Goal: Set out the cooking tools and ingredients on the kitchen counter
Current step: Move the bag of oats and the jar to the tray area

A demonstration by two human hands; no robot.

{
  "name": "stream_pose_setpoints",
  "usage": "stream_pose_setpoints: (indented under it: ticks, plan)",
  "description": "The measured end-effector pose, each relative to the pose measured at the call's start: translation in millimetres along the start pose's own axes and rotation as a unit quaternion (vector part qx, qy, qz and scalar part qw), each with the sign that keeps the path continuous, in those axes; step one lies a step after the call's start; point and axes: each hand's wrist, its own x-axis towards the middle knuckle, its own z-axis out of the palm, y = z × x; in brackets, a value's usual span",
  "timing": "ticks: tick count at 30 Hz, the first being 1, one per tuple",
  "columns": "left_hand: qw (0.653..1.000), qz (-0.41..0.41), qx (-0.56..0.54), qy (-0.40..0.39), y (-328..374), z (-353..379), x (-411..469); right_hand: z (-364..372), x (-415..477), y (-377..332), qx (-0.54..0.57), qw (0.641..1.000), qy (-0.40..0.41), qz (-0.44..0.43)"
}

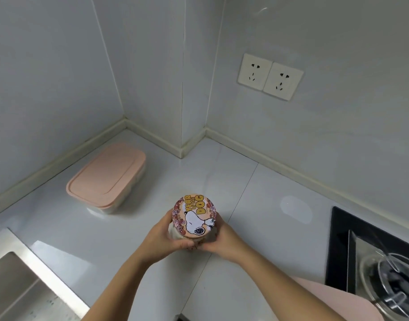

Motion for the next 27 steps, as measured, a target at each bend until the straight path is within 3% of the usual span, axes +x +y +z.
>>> stream_pose_setpoints:
  ticks: [6,10,18,27]
  plan:
    - [0.995,-0.004,-0.095,-0.028,10,-3,13,-2,-1,4,0.036,0.999,0.018,0.021]
    - [0.984,-0.037,-0.169,-0.04,14,12,12,1,-23,1,0.129,0.99,0.045,0.025]
    - [0.985,-0.066,-0.158,0.004,61,72,1,-9,-75,-6,0.249,0.957,0.145,0.022]
    - [0.982,-0.056,-0.175,0.05,109,144,-51,-24,-163,5,0.258,0.944,0.206,0.009]
